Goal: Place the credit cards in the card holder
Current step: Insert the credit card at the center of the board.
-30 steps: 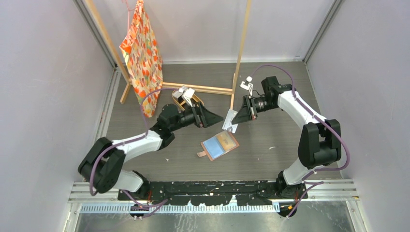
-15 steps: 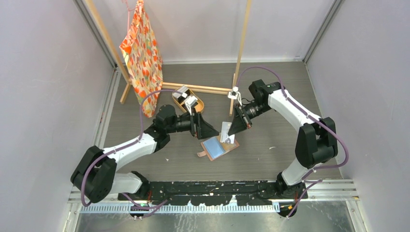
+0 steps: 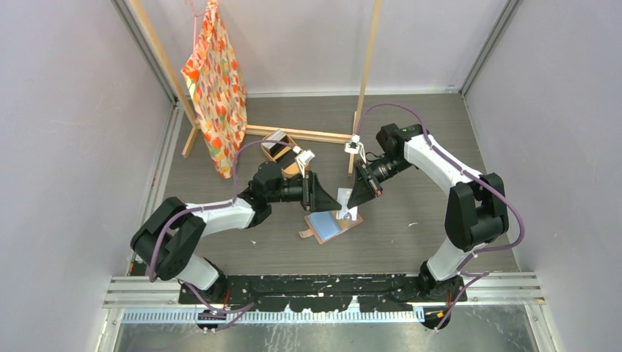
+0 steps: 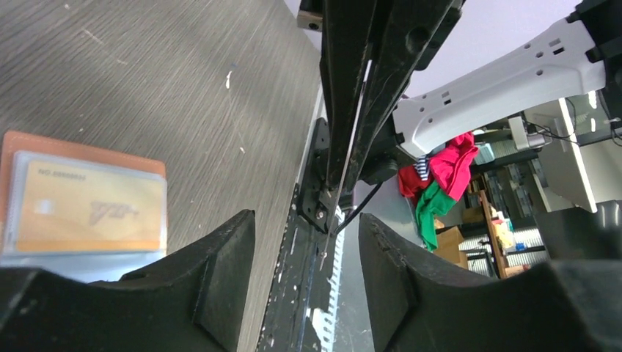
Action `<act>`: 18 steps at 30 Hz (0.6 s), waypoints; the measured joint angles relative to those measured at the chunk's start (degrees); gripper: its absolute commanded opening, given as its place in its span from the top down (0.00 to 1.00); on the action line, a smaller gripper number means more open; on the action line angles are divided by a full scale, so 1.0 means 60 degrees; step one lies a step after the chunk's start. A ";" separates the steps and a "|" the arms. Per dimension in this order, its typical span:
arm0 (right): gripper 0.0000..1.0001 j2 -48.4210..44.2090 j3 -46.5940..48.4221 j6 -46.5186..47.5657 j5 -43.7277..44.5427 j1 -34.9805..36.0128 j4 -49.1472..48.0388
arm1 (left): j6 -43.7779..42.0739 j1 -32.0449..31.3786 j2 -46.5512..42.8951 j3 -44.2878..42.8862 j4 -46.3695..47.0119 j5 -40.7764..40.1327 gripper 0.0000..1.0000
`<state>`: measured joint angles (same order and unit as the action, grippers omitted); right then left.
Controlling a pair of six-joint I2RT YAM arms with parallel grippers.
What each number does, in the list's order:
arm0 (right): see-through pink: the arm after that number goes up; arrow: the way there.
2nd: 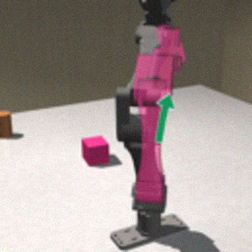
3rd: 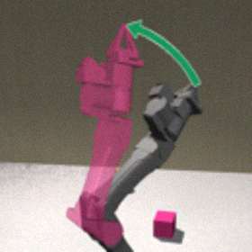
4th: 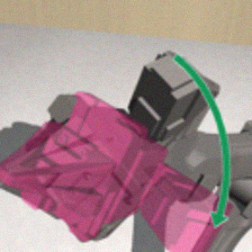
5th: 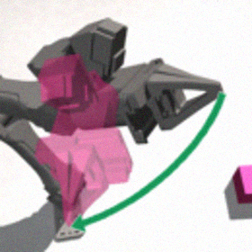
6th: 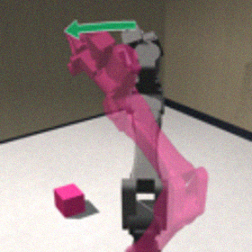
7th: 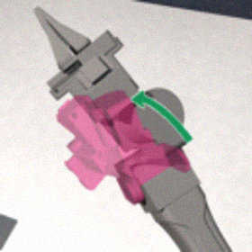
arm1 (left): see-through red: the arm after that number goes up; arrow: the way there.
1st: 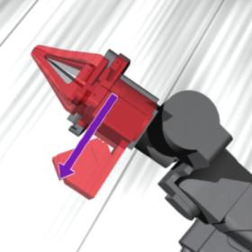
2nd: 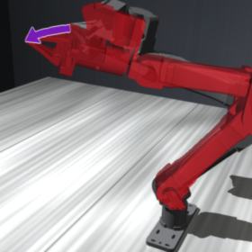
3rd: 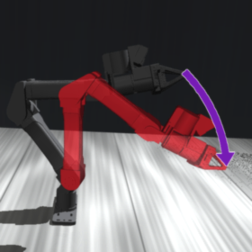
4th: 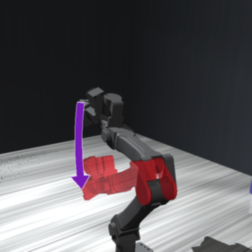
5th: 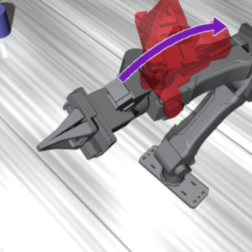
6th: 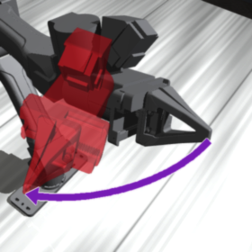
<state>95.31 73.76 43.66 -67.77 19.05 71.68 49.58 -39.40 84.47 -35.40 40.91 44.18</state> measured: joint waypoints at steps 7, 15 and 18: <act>0.94 0.0058 0.0015 0.0069 0.0062 0.0004 0.0073 | 0.0732 -0.0124 0.0608 -0.0091 0.1173 0.0106 0.79; 0.53 0.0076 0.0069 0.0149 0.0226 0.0000 0.0138 | 0.1392 -0.0178 0.0984 -0.0135 0.2186 0.0324 1.00; 0.43 0.0066 0.0149 0.0178 0.0379 0.0004 0.0168 | 0.1504 -0.0182 0.0947 0.0153 0.2514 0.0142 1.00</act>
<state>95.70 74.65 44.73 -65.49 19.07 72.69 58.61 -40.49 90.15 -34.48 55.99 45.04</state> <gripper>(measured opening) 0.493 0.012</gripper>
